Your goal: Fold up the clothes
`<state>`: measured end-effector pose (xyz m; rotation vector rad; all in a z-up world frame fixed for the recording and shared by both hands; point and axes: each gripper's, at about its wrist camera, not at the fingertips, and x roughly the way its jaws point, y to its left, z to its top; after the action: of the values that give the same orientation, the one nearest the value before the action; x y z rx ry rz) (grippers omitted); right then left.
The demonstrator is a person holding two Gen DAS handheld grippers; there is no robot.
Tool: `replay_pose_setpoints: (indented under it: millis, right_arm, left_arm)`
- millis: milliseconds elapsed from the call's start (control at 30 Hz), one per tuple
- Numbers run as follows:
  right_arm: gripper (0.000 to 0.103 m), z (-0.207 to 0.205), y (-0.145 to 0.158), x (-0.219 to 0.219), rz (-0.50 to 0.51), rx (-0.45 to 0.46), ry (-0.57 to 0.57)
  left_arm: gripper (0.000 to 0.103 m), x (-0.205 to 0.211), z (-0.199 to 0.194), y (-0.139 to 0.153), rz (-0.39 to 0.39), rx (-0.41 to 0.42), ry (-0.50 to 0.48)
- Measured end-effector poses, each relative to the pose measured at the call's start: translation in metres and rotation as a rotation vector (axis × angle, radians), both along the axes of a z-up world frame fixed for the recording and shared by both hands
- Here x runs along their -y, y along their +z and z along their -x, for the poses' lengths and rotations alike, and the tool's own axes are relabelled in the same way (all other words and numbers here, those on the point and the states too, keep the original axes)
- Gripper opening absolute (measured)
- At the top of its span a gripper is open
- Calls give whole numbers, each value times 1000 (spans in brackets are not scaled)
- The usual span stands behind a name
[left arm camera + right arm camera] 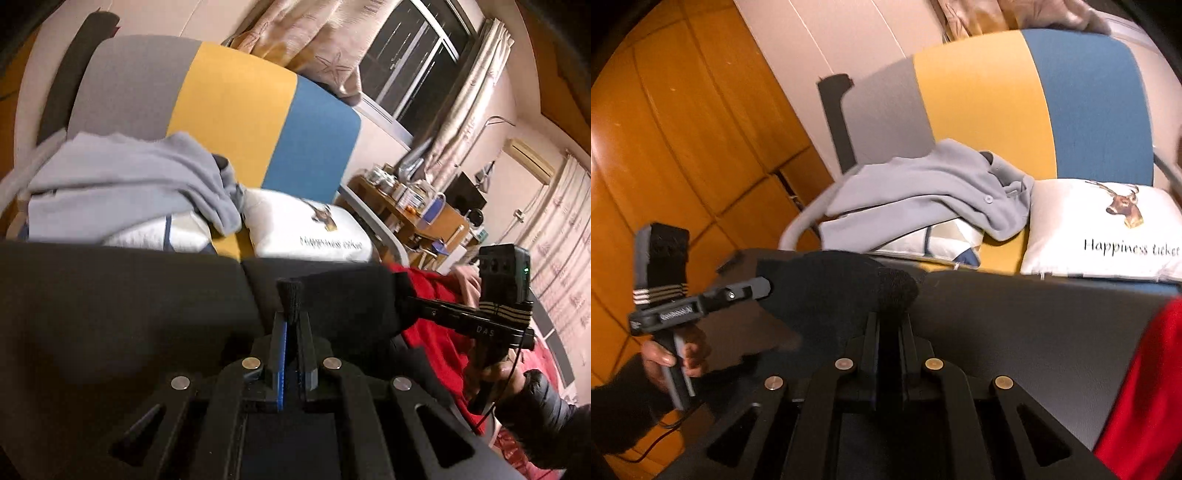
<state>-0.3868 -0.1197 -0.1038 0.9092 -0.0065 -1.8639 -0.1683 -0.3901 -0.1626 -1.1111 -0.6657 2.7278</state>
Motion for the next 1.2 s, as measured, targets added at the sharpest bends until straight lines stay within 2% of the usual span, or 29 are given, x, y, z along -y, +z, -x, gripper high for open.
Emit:
replay_pose_setpoints:
  millis: [200,267,300,333,400,500,567,667,767,833,867,933,1000,1133,1200]
  right_arm:
    - [9,-50,-44,-51,-36,89,-36]
    - [8,-64,-61,-62,-61,113,-50]
    - [8,-69,-66,-66,-72,117,-54]
    - [8,-75,-70,-70,-86,110,-57]
    - [11,-84,-69,-77,-116,89,-61]
    - [24,-95,-66,-87,-160,58,-67]
    - [41,-102,-59,-96,-164,43,-70]
    - [47,-108,-38,-107,-120,17,-90]
    - [47,-110,-27,-94,-74,9,-88]
    - [47,-114,-27,-77,-73,9,-61]
    - [47,-117,-32,-66,-101,6,-48]
    - [47,-122,-48,-45,-183,4,-37]
    - [47,-126,-73,-32,-277,27,-51]
    - [55,-145,-89,-43,-199,-20,-81]
    - [55,-141,-91,-40,-186,-16,-92]
  left_arm:
    - [3,-33,-72,-10,17,4,-24]
    - [3,-42,-82,-21,40,37,-24]
    - [5,-48,-87,-27,79,54,-23]
    - [5,-50,-92,-33,74,75,-19]
    - [8,-50,-103,-37,58,92,-3]
    - [13,-43,-122,-34,20,81,45]
    - [15,-33,-132,-28,-13,68,93]
    - [16,-20,-130,-16,-72,35,154]
    - [18,-36,-117,-5,-68,-4,129]
    - [18,-57,-102,-6,-14,14,74]
    - [18,-66,-94,-10,37,36,63]
    - [18,-78,-82,-28,139,105,49]
    - [18,-72,-82,-44,170,92,70]
    - [13,-54,-66,-52,186,91,123]
    - [13,-55,-50,-50,271,100,135]
